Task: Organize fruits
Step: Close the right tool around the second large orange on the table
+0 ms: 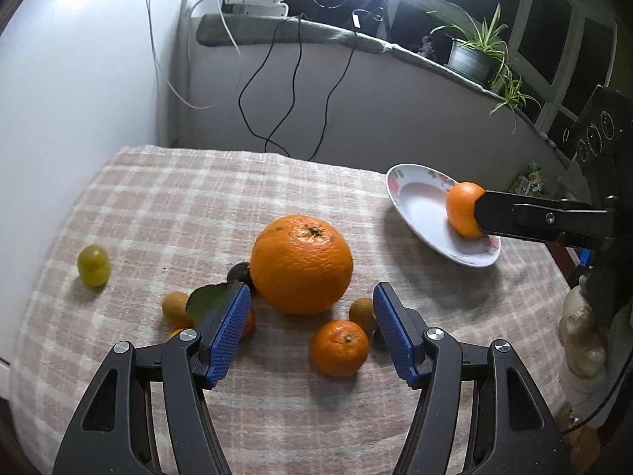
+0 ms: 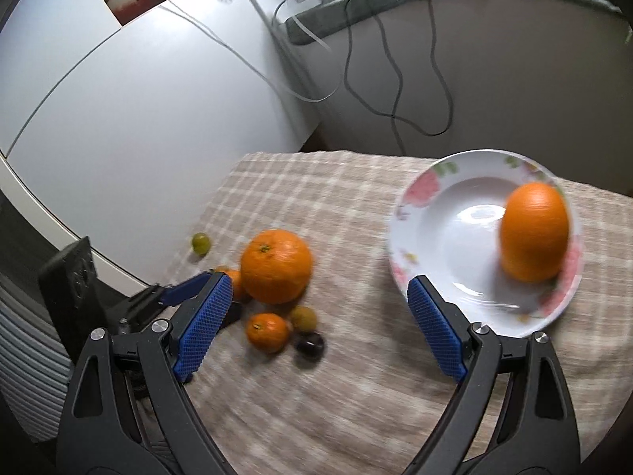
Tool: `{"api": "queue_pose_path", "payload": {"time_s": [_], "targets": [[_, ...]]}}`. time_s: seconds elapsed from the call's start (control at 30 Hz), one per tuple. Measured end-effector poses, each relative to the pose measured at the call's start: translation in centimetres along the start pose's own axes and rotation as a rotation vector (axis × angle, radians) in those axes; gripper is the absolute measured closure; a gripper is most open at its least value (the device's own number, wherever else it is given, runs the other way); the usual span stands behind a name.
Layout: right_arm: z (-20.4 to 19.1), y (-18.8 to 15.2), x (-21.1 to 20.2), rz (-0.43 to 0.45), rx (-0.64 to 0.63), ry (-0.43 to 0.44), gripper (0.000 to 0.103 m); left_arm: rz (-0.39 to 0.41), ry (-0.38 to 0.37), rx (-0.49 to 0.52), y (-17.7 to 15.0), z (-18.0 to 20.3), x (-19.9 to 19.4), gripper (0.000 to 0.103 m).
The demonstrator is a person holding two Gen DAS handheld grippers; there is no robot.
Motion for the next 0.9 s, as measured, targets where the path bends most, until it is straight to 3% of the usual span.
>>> {"api": "queue_pose_path", "payload": {"time_s": [0.23,0.53,0.9], "targets": [[-1.4,0.1,3.4,-0.063,0.069,0.066,0.011,-0.016,-0.028,-0.018,0.1,-0.3,1.0,0.039],[-2.0,-0.7,6.8,-0.132,0.119,0.088,0.011,-0.024,-0.049,-0.018,0.3,-0.2,1.8,0.039],[-1.4,-1.2,9.3,-0.174,0.214,0.112,0.021,-0.027,-0.045,-0.010,0.6,-0.2,2.6,0.039]]}}
Point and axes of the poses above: each gripper's, at about its wrist camera, not at the fingertips, and x roughly the way its jaws point, z to its right, y to its top, the point moved 7 cm from there along x, roughly the way its jaws point, and after that the axes turned 8 degrees about z, right-handed, at the moved point
